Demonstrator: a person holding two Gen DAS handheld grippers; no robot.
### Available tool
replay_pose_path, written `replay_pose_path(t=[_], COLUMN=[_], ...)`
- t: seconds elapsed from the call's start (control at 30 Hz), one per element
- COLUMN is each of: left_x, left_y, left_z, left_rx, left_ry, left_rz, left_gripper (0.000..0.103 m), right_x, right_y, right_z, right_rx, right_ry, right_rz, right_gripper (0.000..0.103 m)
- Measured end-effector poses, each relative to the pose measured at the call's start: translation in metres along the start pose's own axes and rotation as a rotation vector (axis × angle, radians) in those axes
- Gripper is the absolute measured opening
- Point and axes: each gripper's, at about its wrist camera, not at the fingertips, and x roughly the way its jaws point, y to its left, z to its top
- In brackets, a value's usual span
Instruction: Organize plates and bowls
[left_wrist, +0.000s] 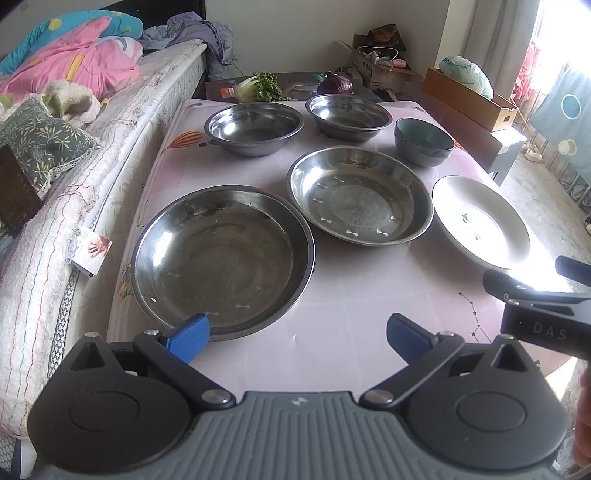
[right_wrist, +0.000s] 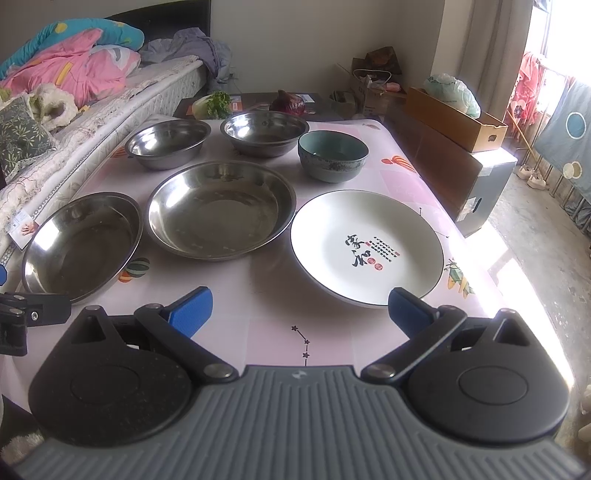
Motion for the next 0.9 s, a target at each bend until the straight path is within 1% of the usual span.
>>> replay_pose_path(t=[0.4, 0.67, 0.77, 0.9], left_x=[0.004, 0.009, 0.011, 0.018], left_y=[0.002, 0.014, 0.023, 0.037], left_z=[0.0, 0.015, 0.023, 0.036], left_rx=[-0.004, -0.019, -0.03, -0.036], left_ry=[0.008, -0.017, -0.036, -0.054], left_rz=[0.005, 0.049, 0.076, 0.118], left_gripper=[0.103, 0.103, 0.103, 0.103], right_x=[0.007, 0.019, 0.021, 0.016], right_y=[-0.002, -0.006, -0.007, -0.011], right_z=[-0.002, 0.001, 0.006, 0.016], right_rx=[0.005, -0.004, -0.029, -0.032], right_ry=[0.012, -0.001, -0.044, -0.168], right_rz=[-0.009, -0.034, -0.034, 0.001], right_gripper=[0.102, 0.102, 0.102, 0.102])
